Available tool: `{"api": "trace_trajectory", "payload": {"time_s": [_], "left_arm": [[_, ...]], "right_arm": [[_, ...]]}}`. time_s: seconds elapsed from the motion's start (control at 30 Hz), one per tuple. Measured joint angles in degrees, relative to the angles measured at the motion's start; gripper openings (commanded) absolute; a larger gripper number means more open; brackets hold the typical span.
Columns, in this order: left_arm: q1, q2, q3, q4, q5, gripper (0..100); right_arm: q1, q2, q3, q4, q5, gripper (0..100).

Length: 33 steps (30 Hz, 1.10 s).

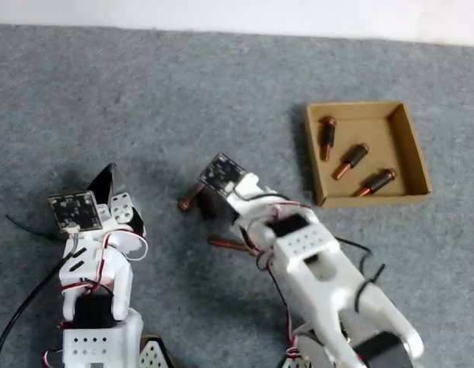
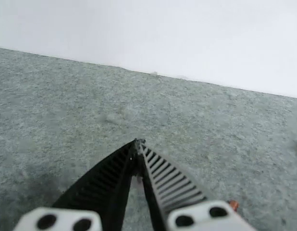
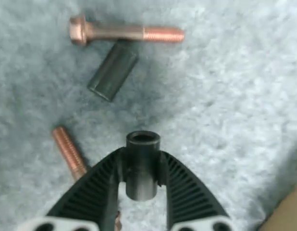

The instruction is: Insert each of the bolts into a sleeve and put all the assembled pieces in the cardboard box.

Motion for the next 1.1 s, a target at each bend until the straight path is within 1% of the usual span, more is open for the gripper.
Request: {"api": "trace_trajectory", "payload": {"time_s": [0.07, 0.3, 0.4, 0.5, 0.63, 0.8, 0.87, 0.97, 1.03, 1.1], "left_arm": [[0.97, 0.00, 0.00, -0.35, -2.20, 1], [5.63, 0.00, 0.00, -0.88, -4.04, 2], [6.86, 0.18, 0.00, -0.97, -5.36, 4], [9.14, 5.01, -1.05, -0.97, -6.77, 5], [10.99, 19.16, -6.24, -2.90, -9.41, 5], [11.52, 43.87, -15.12, -8.62, -9.76, 6], [11.43, 53.80, -19.96, -9.05, -9.76, 8], [13.36, 67.34, -26.46, -9.23, -9.76, 16], [14.33, 74.55, -29.98, -8.70, -9.76, 17], [14.68, 79.56, -33.41, -6.51, -9.76, 17]], "right_arm": [[0.00, -3.34, 2.55, -2.02, 0.00, 0.5], [0.18, -12.84, 11.87, -9.93, 0.00, 0.5], [0.18, -15.82, 13.71, -10.99, 0.00, 0.5], [0.18, -17.41, 14.24, -11.34, 0.00, 0.5], [0.18, -17.67, 14.24, -11.43, 0.00, 0.5], [0.18, -17.67, 14.24, -11.43, 0.00, 0.5], [0.18, -17.67, 14.24, -11.43, 0.00, 0.5], [0.18, -17.67, 14.24, -11.43, 0.00, 0.5], [0.18, -17.67, 14.24, -11.43, 0.00, 0.5], [0.18, -17.67, 14.24, -11.43, 0.00, 0.5]]}}
